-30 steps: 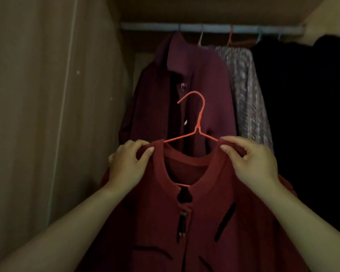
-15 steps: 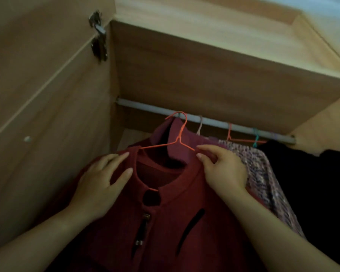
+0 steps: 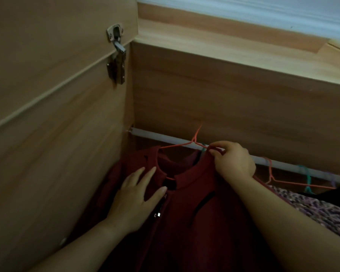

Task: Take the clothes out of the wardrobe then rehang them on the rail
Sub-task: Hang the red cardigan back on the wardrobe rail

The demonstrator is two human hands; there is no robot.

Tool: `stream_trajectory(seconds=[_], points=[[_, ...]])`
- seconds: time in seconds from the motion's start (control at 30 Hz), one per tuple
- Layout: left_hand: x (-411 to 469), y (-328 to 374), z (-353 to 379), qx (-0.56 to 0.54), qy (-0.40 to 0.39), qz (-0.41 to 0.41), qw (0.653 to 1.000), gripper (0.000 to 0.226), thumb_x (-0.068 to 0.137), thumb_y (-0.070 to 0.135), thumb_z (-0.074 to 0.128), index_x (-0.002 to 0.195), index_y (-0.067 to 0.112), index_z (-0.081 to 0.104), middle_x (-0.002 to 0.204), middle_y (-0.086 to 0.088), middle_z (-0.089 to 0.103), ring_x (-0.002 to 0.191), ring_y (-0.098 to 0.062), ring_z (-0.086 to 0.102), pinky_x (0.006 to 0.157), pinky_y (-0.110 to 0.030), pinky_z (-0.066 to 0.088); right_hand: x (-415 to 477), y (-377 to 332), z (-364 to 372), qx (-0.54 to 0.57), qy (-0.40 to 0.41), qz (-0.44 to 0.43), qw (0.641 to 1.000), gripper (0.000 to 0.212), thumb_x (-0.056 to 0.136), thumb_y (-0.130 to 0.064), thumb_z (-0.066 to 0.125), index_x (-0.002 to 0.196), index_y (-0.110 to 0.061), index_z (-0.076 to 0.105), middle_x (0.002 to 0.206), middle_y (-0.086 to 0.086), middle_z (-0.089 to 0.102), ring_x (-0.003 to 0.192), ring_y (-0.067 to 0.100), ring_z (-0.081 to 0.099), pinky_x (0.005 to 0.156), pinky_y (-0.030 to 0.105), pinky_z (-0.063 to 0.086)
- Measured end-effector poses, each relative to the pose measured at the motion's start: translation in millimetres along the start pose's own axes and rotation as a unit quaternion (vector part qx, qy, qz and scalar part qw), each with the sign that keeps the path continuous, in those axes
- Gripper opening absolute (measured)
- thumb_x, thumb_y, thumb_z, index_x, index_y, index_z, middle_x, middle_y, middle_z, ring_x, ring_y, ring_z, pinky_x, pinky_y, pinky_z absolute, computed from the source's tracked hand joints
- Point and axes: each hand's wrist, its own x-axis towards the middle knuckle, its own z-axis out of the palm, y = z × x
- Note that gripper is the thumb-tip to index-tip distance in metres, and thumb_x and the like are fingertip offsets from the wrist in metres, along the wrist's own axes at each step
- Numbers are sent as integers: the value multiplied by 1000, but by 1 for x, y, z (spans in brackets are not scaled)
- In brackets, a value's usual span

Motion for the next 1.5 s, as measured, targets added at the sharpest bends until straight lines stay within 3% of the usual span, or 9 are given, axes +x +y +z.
stream_trajectory(seconds=[0.13,0.33,0.43,0.57,0.77,0.87,1.07,1.33,1.5], points=[[13,-11,19,4,1,-1,1000,105,52,95,4,145,46,11,157,9,8,144,-12,5,117,-38,14,11,3,16,-24,-7,0,1000,14,91,-35,56,101,-39,66,96,-4,64,86,19,58,63,28,41],[-1,-32,24,15,23,6,1000,85,68,86,9,144,48,15,156,11,11,143,-8,7,114,-29,13,18,5,42,-68,-12,-35,997,11,90,-38,58,97,-40,66,100,-4,65,97,22,58,68,33,50],[-13,-48,28,33,15,8,999,84,66,80,4,144,49,12,156,14,8,142,-5,3,113,-28,13,19,-1,56,-93,-42,-70,992,10,89,-38,60,96,-39,67,98,-4,65,82,16,57,60,28,46],[-25,-62,32,47,-10,7,999,60,89,66,24,145,47,13,157,12,7,143,-7,2,114,-29,13,11,-2,72,-111,-98,-121,981,12,88,-37,61,98,-38,67,100,-8,65,85,13,60,65,31,52],[-35,-59,42,6,-22,14,1000,59,89,61,26,145,45,15,156,14,7,143,-6,6,111,-26,16,-5,7,64,-148,-59,-207,965,25,90,-42,55,113,-38,62,110,-10,65,94,13,60,69,28,49],[-45,-54,44,-8,-16,6,1000,71,80,76,19,144,46,16,156,15,9,142,-6,9,110,-26,19,-25,19,47,-196,-65,-239,949,36,92,-46,49,126,-37,52,120,-7,58,104,14,56,71,28,43],[-80,-40,38,11,-12,10,1000,87,65,80,11,145,44,15,152,18,15,137,-3,20,102,-20,26,-97,58,16,-209,-28,-132,969,63,85,-57,47,141,-31,36,150,0,26,135,22,28,102,45,34],[-141,-35,27,73,-30,5,997,61,94,50,32,147,40,5,148,16,19,128,-1,33,95,-19,42,-163,77,-8,-89,-2,-55,995,81,74,-60,55,140,-15,39,148,9,28,131,31,30,103,48,33],[-167,-44,20,-16,-3,20,1000,58,91,10,54,141,33,35,115,14,50,90,3,51,75,-1,38,-224,85,-23,-5,-24,-53,998,83,67,-45,72,139,-15,43,138,11,41,122,29,45,94,34,37]])
